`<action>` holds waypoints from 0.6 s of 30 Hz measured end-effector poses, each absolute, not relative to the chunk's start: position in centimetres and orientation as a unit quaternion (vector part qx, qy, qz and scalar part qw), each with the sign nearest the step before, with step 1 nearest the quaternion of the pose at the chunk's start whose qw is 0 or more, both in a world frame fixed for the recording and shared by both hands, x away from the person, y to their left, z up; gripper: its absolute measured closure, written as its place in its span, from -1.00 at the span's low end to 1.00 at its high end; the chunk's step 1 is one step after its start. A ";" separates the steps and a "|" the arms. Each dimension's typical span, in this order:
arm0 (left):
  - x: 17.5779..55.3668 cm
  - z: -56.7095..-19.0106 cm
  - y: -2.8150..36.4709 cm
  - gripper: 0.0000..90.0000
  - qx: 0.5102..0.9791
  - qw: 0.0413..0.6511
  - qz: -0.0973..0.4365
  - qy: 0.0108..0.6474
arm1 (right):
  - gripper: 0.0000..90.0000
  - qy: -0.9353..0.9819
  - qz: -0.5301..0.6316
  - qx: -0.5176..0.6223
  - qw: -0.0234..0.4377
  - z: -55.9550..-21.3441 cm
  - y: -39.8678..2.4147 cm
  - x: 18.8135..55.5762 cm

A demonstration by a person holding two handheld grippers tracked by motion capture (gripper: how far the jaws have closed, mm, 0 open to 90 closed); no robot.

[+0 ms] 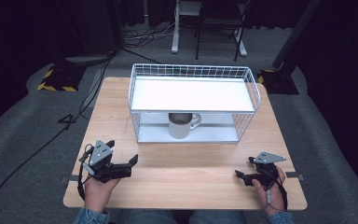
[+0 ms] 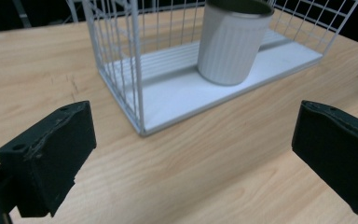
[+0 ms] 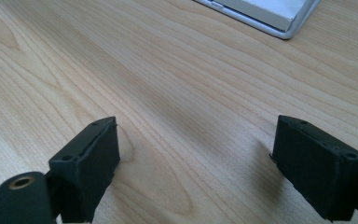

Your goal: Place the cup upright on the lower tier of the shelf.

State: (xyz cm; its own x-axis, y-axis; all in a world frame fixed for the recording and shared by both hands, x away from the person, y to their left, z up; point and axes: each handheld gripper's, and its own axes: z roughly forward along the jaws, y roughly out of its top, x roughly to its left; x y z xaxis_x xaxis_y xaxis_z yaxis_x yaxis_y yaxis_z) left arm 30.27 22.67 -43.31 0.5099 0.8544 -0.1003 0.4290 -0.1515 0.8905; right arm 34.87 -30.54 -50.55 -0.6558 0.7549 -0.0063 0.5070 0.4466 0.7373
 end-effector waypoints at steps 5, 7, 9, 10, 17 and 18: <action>30.2 -44.6 23.7 -0.99 0.728 0.465 0.208 0.460 | -0.67 0.833 0.365 0.379 0.170 -50.5 -30.5 34.9; 30.2 -45.6 24.3 -0.99 0.732 0.453 0.201 0.467 | -0.67 0.833 0.365 0.379 0.170 -50.5 -30.5 34.9; 30.2 -45.8 24.4 -0.99 0.735 0.448 0.196 0.469 | -0.67 0.833 0.365 0.379 0.170 -50.5 -30.5 34.9; 30.3 -46.4 24.7 -0.99 0.740 0.440 0.188 0.472 | -0.67 0.833 0.365 0.379 0.170 -50.5 -30.5 34.9; 30.8 -48.4 25.4 -0.99 0.761 0.403 0.155 0.484 | -0.67 0.833 0.365 0.378 0.170 -50.5 -30.5 34.8; 31.0 -48.9 25.3 -0.99 0.766 0.390 0.150 0.488 | -0.67 0.834 0.365 0.378 0.171 -50.5 -30.5 34.9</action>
State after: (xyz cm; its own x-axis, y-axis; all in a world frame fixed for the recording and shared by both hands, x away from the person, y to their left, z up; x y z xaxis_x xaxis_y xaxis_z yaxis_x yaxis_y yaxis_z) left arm 30.98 25.32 -48.89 0.4777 0.8655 -0.1508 0.6305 -0.2182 0.7449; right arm 34.85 -30.54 -50.54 -0.6562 0.7546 -0.0082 0.5055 0.4476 0.7376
